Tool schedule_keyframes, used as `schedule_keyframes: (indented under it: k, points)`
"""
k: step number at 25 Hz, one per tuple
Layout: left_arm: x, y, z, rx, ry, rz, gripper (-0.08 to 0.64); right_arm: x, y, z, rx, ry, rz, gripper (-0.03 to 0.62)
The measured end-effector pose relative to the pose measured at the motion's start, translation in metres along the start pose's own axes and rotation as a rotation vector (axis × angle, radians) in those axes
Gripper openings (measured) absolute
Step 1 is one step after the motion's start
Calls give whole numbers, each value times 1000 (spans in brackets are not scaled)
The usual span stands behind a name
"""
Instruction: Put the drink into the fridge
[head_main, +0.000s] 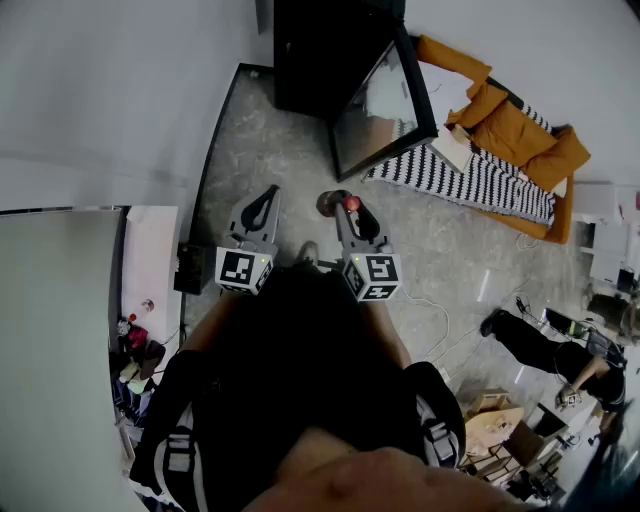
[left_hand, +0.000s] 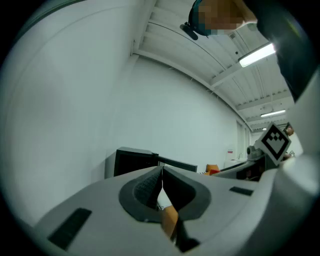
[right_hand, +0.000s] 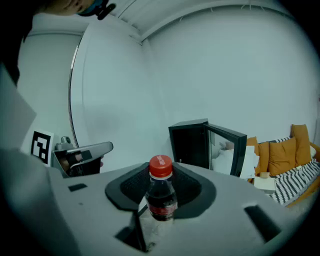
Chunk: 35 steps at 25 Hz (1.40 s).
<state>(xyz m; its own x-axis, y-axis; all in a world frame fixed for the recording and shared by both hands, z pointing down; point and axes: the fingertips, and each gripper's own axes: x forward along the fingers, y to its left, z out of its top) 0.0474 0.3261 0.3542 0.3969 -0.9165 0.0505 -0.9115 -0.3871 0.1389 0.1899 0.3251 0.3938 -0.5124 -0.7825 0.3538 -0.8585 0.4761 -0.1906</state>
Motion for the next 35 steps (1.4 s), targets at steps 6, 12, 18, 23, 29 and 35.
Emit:
schedule_keyframes:
  k: [6, 12, 18, 23, 29, 35]
  points:
    - [1, 0, 1, 6, -2, -6, 5, -1, 0, -1, -2, -1, -3, 127]
    - [1, 1, 1, -2, 0, -3, 5, 0, 0, 2, 2, -7, -5, 127]
    - [-4, 8, 1, 3, -5, -6, 5, 3, 7, 1, 21, -9, -4, 127]
    - [-10, 24, 8, -14, -10, 1, 5, 10, 19, 4, 18, -12, -7, 127]
    - [-19, 55, 20, -17, -5, 14, 5, 25, 37, 8, 28, -20, -27, 127]
    - [-33, 93, 20, -16, -10, -4, 5, 41, 62, 14, 28, -32, -55, 127]
